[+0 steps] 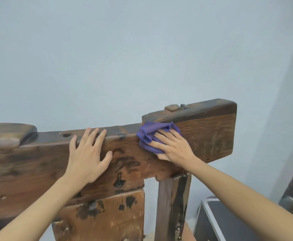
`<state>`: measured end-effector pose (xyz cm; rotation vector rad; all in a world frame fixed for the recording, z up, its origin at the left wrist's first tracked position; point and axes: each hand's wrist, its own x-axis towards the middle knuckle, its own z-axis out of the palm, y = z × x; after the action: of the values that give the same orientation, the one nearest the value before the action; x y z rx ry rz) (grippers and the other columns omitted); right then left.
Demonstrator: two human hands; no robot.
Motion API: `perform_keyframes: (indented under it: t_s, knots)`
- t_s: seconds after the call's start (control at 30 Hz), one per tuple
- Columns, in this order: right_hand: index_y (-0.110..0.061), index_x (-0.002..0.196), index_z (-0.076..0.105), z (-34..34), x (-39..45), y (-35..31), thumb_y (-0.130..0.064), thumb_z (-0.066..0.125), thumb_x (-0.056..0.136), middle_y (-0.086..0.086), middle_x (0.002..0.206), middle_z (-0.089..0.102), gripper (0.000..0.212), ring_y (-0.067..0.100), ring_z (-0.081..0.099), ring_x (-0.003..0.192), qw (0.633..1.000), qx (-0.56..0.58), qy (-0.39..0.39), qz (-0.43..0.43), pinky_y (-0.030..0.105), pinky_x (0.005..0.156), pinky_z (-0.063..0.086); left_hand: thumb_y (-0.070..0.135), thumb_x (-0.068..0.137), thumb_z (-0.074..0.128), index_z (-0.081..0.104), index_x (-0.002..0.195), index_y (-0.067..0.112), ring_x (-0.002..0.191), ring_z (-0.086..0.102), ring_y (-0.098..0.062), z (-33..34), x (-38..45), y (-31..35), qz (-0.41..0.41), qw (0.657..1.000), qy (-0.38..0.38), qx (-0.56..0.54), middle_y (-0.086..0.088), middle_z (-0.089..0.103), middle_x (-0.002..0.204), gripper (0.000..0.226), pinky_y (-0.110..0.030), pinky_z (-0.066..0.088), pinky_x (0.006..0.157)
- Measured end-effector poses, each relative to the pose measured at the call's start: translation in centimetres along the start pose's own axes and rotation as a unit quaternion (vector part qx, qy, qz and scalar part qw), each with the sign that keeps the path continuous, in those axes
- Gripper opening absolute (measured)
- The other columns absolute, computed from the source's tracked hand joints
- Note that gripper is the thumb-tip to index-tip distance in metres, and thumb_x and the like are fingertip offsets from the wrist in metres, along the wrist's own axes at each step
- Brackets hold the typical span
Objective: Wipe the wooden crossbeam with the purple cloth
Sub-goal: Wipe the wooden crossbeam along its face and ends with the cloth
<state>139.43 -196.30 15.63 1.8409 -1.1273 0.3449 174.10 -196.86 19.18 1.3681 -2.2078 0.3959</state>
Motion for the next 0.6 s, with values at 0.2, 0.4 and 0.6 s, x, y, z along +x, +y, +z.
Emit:
perform_keyframes:
  t_s: [0.2, 0.4, 0.6]
  knots:
    - [-0.029, 0.158, 0.027, 1.1, -6.6, 9.6, -0.046, 0.045, 0.1, 0.011, 0.162, 0.033, 0.063, 0.031, 0.026, 0.153, 0.903, 0.127, 0.062, 0.405, 0.047, 0.123, 0.024, 0.077, 0.084, 0.02, 0.045, 0.146, 0.024, 0.142, 0.034, -0.026, 1.7, 2.7, 3.4, -0.031, 0.999, 0.001, 0.039, 0.0, 0.043, 0.153, 0.085, -0.063, 0.015, 0.11]
    - [-0.02, 0.164, 0.014, 4.3, -8.9, 4.4, -0.041, 0.034, 0.109, 0.012, 0.172, 0.009, 0.061, 0.026, 0.005, 0.159, 0.51, 0.307, 0.169, 0.785, 0.044, 0.127, 0.009, 0.08, 0.079, 0.038, 0.057, 0.133, 0.017, 0.125, 0.046, -0.032, 2.9, 2.7, 4.1, -0.041, 0.995, 0.037, 0.079, -0.005, 0.056, 0.136, 0.085, -0.066, 0.022, 0.104]
    - [-0.031, 0.161, -0.005, 2.7, -3.3, -11.9, -0.047, 0.031, 0.104, 0.002, 0.172, -0.012, 0.069, 0.023, -0.01, 0.159, 0.577, 0.39, 0.085, 0.713, 0.041, 0.128, 0.012, 0.076, 0.075, 0.046, 0.059, 0.129, 0.017, 0.122, 0.048, -0.032, 3.3, 2.7, 4.5, -0.062, 0.992, 0.056, 0.097, -0.004, 0.057, 0.131, 0.08, -0.064, 0.022, 0.105]
